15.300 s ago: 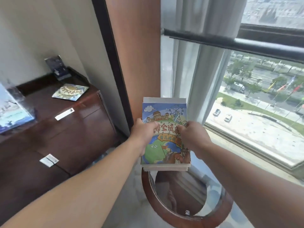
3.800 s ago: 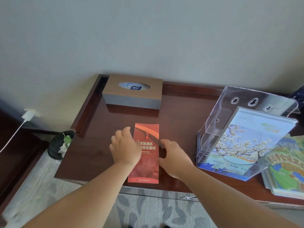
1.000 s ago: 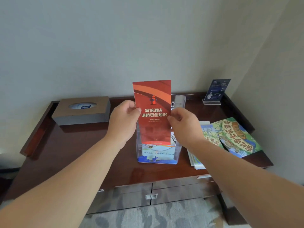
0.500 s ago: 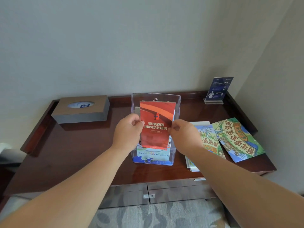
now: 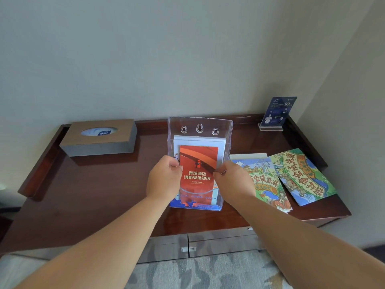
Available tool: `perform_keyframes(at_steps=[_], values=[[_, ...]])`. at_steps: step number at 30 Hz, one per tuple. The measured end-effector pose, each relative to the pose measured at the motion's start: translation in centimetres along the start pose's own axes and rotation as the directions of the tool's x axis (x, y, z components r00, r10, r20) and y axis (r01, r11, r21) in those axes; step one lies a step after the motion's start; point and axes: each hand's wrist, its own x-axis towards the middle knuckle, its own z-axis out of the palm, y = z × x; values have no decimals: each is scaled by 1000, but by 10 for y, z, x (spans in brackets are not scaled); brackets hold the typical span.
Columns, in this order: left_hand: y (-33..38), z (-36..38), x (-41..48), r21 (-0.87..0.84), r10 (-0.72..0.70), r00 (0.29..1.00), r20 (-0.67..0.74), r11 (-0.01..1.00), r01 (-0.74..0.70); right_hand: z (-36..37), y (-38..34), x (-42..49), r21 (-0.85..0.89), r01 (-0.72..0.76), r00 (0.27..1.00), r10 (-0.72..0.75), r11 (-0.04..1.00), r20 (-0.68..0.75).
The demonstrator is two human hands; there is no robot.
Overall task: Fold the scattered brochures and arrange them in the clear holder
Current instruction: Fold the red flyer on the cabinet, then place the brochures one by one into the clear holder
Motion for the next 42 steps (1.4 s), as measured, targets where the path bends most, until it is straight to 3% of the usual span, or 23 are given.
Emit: perform_keyframes(at_steps=[13,19,26,31,42], values=[[6,-5,-4,11,46,999,-13,999,-46,-4,-2,-8,34,-18,1000,18,999,2],[41,9,-26,0,299,933,200,952,-305,-33,5,-21,57,-28,998,31,998,-55],[93,59,-39,-47,435,832,345,893,-447,-84,44,-41,0,-110,983,109,994,-146],[115,95,-48,2,416,789,452,884,-467,-119,85,-44,23,-180,961,181,983,-211],[132,191,-56,237,270,835,480,877,-419,-153,210,11,29,-203,968,205,979,-144]])
